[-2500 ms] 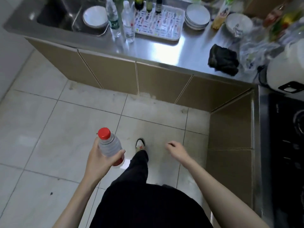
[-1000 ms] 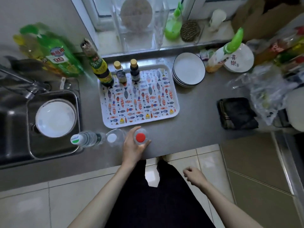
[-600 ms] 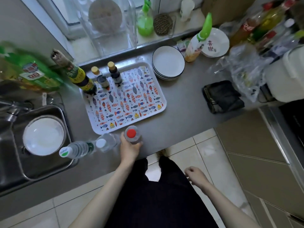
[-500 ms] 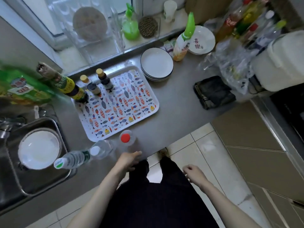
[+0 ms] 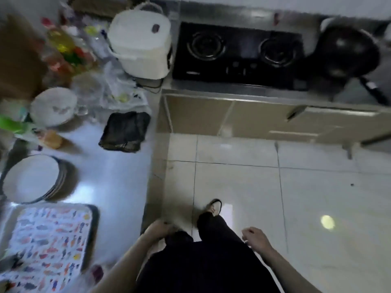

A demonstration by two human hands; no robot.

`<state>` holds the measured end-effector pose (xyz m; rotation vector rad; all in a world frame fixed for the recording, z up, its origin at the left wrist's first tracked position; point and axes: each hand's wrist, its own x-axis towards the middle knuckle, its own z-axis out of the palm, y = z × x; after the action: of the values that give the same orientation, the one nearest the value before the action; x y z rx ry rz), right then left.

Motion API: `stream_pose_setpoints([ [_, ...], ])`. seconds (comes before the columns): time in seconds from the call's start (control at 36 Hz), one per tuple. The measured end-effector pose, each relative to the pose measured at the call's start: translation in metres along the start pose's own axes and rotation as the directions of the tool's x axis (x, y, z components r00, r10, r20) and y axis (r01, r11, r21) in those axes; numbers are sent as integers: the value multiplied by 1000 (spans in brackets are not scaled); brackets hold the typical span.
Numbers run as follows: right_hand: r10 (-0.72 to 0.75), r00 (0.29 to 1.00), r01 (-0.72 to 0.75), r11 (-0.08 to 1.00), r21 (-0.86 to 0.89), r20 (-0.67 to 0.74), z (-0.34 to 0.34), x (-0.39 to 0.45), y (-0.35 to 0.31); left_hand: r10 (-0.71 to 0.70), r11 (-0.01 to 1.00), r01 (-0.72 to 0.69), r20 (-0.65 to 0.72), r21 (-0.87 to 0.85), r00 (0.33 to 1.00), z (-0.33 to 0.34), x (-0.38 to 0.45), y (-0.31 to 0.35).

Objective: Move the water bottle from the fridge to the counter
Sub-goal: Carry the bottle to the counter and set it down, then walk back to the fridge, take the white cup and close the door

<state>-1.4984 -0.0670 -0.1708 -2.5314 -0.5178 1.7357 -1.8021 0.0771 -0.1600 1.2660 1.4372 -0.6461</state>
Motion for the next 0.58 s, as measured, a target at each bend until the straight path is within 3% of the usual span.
stream_pose_setpoints([
  [0.22,222,974,-228,944,237,53,-53,27,120,141,967,-124,-62,223,988,1,53,212],
  [0.36,329,932,-356,752,554,152,-111,36,145,208,942,-200,-4,268,978,24,77,320],
  [0.58,278,960,-123,546,829,-41,-269,80,153,89,878,-130,110,460,990,66,100,445],
])
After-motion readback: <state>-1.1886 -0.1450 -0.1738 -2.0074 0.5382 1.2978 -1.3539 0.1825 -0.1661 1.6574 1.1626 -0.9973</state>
